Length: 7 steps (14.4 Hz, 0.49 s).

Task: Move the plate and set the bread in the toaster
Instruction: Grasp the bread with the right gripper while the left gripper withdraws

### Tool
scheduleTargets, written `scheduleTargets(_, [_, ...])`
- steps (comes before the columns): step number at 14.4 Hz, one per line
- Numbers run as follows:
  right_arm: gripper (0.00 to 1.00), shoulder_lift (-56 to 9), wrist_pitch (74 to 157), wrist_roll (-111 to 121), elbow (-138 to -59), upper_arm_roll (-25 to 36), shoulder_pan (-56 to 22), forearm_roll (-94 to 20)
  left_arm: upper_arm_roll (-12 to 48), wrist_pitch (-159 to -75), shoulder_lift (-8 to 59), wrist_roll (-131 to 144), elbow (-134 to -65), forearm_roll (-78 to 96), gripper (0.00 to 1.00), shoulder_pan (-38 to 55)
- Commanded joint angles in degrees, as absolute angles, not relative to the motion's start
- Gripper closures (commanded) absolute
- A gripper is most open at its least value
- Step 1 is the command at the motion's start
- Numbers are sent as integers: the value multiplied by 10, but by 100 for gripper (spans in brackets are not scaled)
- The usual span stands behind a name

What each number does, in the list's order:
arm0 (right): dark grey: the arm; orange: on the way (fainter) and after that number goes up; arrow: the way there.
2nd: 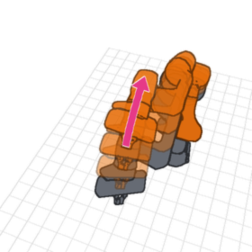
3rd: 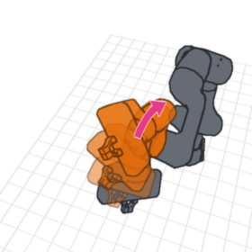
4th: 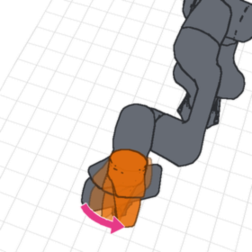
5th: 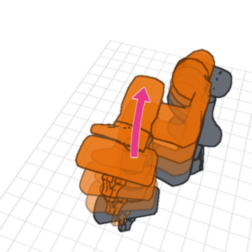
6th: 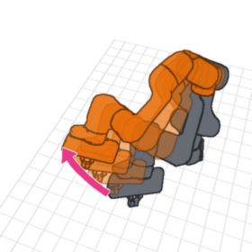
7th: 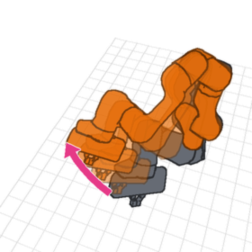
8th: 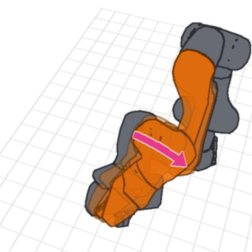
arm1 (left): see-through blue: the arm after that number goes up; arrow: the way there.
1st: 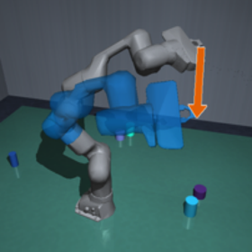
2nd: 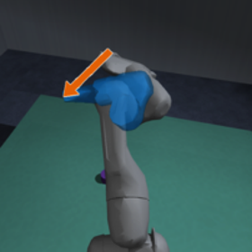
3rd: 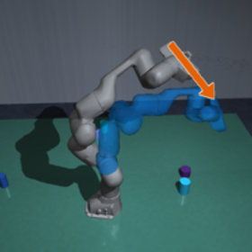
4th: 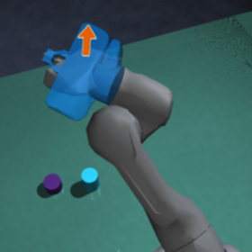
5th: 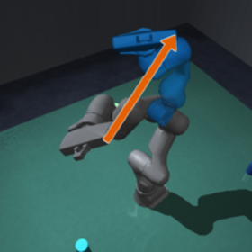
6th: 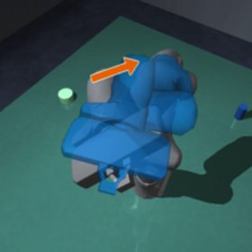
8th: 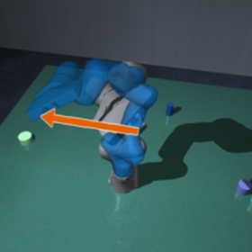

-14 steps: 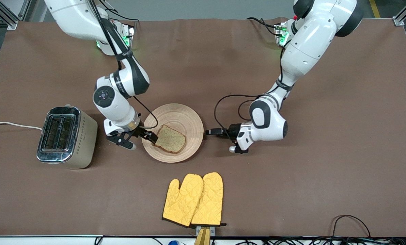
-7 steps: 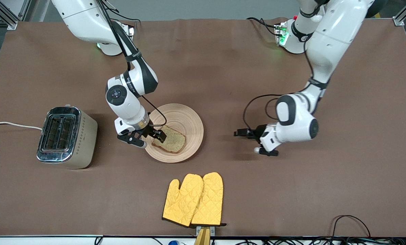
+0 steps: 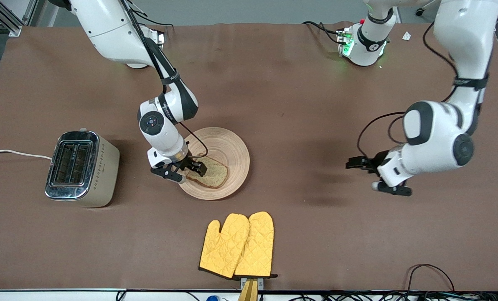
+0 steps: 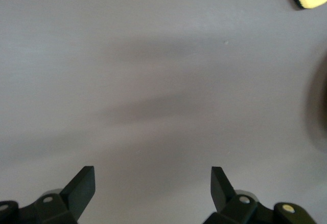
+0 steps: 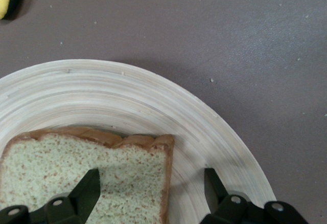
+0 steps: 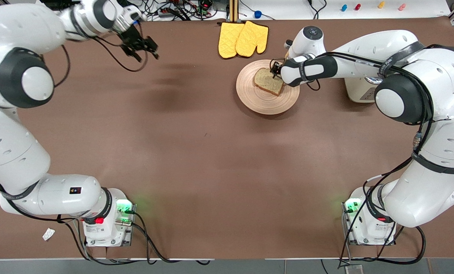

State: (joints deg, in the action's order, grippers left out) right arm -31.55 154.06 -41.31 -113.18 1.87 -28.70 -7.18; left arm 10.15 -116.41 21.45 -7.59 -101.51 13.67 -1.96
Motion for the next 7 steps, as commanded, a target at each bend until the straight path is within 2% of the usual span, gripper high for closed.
scheduleTargets(1, [41,-313,1537,-410,-1137,21,-292,-84,103,-1091,174,-58,-964,63,0,-36])
scheduleTargets(4, [71,-313,1535,-413,-1136,13,-291,-84,102,-1006,173,-21,-873,41,0,-47])
scheduleTargets(7, [99,-309,1532,-412,-1136,13,-290,-84,104,-966,155,-3,-828,5,0,-50])
